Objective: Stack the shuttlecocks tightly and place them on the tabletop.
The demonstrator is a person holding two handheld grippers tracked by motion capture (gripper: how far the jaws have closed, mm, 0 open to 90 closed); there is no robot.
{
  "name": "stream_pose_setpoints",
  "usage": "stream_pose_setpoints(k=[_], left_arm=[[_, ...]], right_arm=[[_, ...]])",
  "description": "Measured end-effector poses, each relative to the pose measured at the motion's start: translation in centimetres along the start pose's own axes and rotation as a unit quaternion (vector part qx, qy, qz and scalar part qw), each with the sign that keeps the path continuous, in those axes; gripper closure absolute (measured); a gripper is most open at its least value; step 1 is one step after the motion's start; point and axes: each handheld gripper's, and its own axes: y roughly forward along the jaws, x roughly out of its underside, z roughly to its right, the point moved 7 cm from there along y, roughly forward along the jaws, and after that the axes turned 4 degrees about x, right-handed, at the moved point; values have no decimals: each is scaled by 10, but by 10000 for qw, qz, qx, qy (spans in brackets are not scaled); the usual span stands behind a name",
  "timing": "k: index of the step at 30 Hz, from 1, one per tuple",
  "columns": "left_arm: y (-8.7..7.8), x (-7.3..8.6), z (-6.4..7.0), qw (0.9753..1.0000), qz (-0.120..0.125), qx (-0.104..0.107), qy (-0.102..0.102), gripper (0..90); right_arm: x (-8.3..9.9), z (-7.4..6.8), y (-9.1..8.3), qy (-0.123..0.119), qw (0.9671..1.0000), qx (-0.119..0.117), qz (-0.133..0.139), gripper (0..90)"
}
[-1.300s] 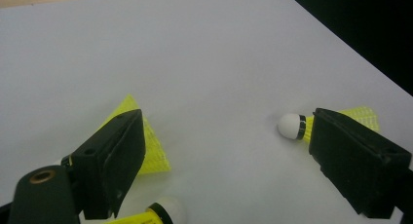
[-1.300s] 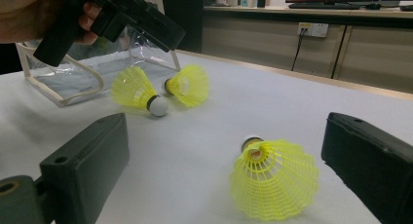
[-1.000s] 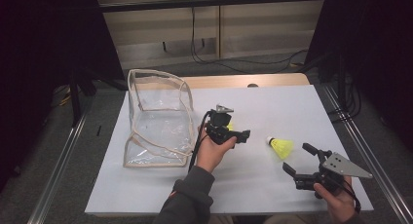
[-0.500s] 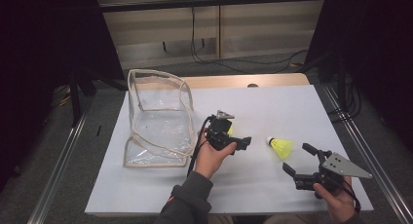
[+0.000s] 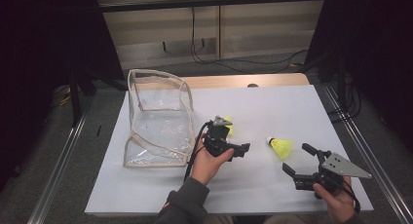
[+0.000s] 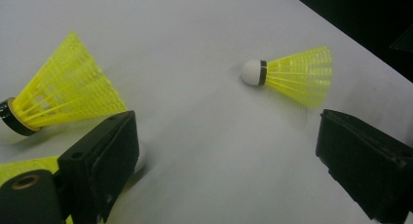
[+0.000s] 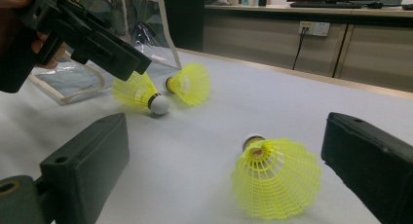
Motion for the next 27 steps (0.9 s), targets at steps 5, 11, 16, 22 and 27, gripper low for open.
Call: stream_pose_setpoints(k=[5,11,16,22,27], left_arm=[[-1,8,0,10000,-50,38,43,68],[-1,13,6,9998,-77,163,86,64],[0,20,7,9995,-188,86,218,59],[0,26,13,9995,-135,228,196,57],[-4,30,15,9993,-121,310,198,58]], right_arm=[[0,0,0,-17,10000,3,-3,31],[0,1,0,22,10000,6,-3,31],[0,1,0,19,10000,6,-10,31],[0,1,-1,5,10000,4,6,31],[0,1,-1,18,10000,-2,-5,31]])
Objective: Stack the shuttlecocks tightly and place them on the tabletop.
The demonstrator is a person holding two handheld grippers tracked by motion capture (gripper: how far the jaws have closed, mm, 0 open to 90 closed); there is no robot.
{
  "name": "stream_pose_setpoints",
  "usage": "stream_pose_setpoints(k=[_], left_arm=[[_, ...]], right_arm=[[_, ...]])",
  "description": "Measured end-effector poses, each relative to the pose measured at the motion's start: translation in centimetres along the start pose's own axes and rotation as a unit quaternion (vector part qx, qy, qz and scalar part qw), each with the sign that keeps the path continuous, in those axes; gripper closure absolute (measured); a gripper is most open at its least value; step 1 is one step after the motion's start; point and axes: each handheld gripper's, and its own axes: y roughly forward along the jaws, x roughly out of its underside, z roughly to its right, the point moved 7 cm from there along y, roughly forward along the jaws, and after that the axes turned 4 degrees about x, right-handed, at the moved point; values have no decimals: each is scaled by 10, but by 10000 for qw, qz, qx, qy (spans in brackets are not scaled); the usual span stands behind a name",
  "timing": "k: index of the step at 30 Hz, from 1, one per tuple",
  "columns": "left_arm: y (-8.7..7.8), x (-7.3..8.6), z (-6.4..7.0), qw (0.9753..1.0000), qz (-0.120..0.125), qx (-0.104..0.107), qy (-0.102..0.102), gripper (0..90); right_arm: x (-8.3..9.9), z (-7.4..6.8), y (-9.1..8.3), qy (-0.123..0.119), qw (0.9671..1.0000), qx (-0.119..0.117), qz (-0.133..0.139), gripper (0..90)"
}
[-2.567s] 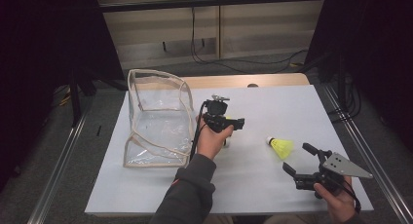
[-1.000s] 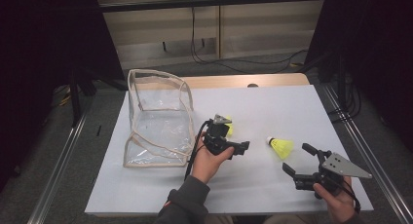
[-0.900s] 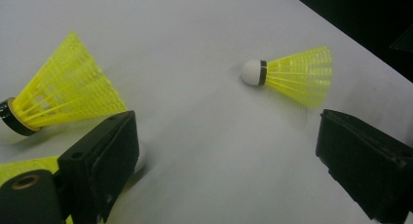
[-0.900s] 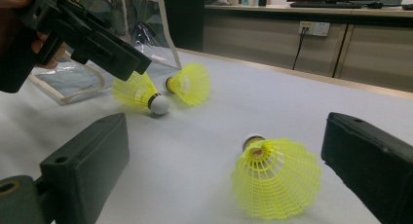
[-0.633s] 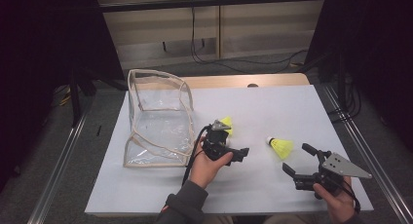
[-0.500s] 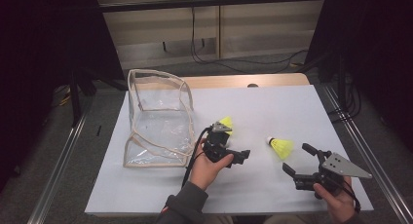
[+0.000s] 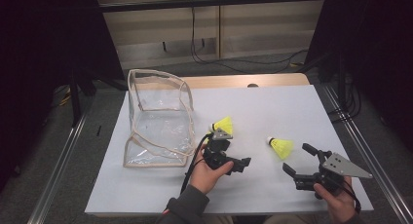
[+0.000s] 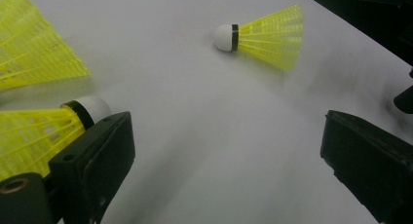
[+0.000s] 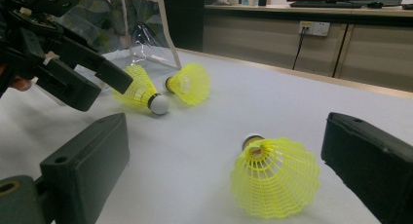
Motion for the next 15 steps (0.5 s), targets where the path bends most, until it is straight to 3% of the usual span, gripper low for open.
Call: stream_pose_setpoints(k=[8,15], left_arm=[[-4,5,6,9997,-45,233,15,55],[-8,12,6,9995,-103,304,81,48]], right_arm=[[1,-1,0,-36,10000,3,-26,31],[1,0,0,-32,10000,24,-22,31]])
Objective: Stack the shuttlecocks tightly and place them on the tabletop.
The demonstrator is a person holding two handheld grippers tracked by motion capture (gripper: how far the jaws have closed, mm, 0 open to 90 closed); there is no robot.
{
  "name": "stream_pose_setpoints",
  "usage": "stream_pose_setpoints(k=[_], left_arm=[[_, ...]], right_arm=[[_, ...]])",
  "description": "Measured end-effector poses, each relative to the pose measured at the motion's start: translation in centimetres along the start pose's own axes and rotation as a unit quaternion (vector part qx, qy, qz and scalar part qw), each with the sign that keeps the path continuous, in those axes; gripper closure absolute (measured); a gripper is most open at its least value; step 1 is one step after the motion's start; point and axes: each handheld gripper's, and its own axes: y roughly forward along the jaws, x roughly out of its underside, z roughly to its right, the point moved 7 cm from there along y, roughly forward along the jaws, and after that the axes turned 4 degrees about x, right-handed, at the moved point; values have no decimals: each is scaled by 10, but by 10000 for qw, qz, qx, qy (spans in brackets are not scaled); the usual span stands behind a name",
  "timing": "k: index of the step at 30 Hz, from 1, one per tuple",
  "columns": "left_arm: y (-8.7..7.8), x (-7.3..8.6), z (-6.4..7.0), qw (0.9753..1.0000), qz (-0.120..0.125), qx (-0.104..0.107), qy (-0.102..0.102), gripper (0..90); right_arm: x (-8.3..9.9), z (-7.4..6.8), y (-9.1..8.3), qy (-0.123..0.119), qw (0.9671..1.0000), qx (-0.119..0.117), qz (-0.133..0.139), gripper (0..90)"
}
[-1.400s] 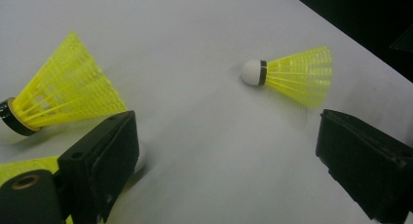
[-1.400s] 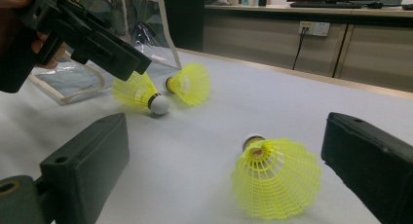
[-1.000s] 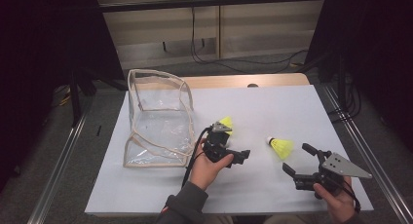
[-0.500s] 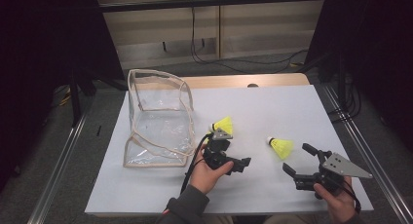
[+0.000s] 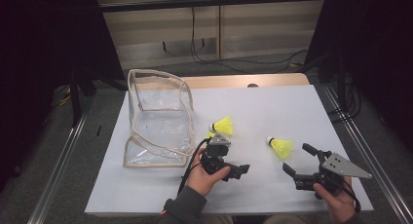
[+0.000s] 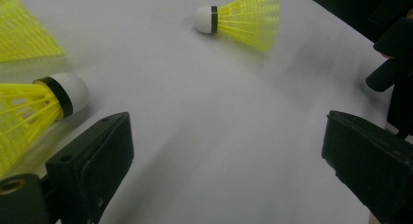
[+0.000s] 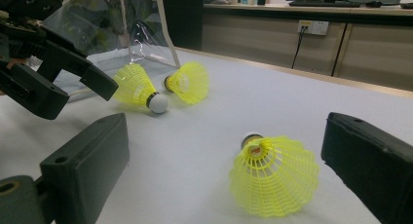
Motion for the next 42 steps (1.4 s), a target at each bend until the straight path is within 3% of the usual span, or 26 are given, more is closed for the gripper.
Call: stream_pose_setpoints(k=[10,14,27,42], left_arm=[[-7,8,4,9999,-4,150,54,41],[-10,11,4,9998,-22,157,157,41],[-16,20,1,9998,-57,108,171,39],[-26,30,2,9987,-169,206,423,39]], right_arm=[[-1,-2,0,8,10000,-24,26,31],[-1,-1,0,-7,10000,-20,21,31],[-1,-1,0,4,10000,-24,9,31],[-1,-2,0,23,10000,-27,20,31]])
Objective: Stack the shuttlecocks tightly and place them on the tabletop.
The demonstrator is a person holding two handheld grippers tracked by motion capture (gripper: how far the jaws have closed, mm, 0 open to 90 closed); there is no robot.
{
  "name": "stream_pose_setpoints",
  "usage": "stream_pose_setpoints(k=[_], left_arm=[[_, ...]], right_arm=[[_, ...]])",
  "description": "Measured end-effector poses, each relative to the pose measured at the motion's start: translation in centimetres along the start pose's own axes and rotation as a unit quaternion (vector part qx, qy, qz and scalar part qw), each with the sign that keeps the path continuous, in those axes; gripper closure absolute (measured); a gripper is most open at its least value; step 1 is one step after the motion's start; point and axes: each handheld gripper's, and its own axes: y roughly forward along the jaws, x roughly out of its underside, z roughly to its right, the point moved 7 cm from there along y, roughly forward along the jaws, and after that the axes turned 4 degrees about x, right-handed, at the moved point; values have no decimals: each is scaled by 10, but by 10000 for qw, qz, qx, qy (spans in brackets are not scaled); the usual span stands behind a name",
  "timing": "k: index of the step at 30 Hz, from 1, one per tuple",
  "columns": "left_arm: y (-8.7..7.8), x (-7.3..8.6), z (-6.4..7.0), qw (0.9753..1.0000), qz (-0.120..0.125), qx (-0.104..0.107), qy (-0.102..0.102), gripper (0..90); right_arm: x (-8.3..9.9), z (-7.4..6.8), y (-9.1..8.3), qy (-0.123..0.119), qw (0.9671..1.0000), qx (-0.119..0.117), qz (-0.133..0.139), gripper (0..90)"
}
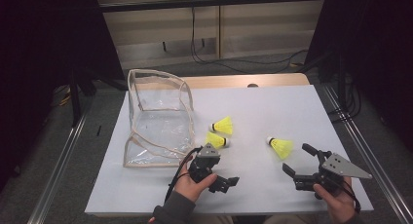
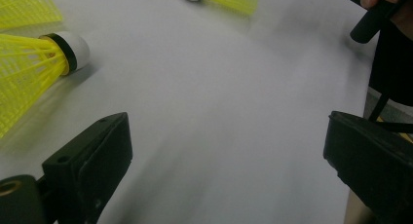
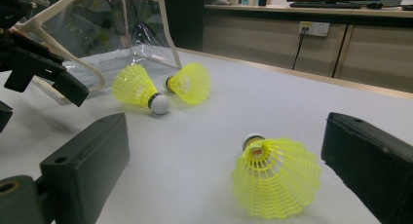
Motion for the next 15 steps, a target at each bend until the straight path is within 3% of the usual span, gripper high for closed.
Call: stream_pose_setpoints(k=[15], left_arm=[[-16,7,-6,9999,9,-65,101,39]], right_arm=[[0,0,0,-28,10000,5,-9,30]])
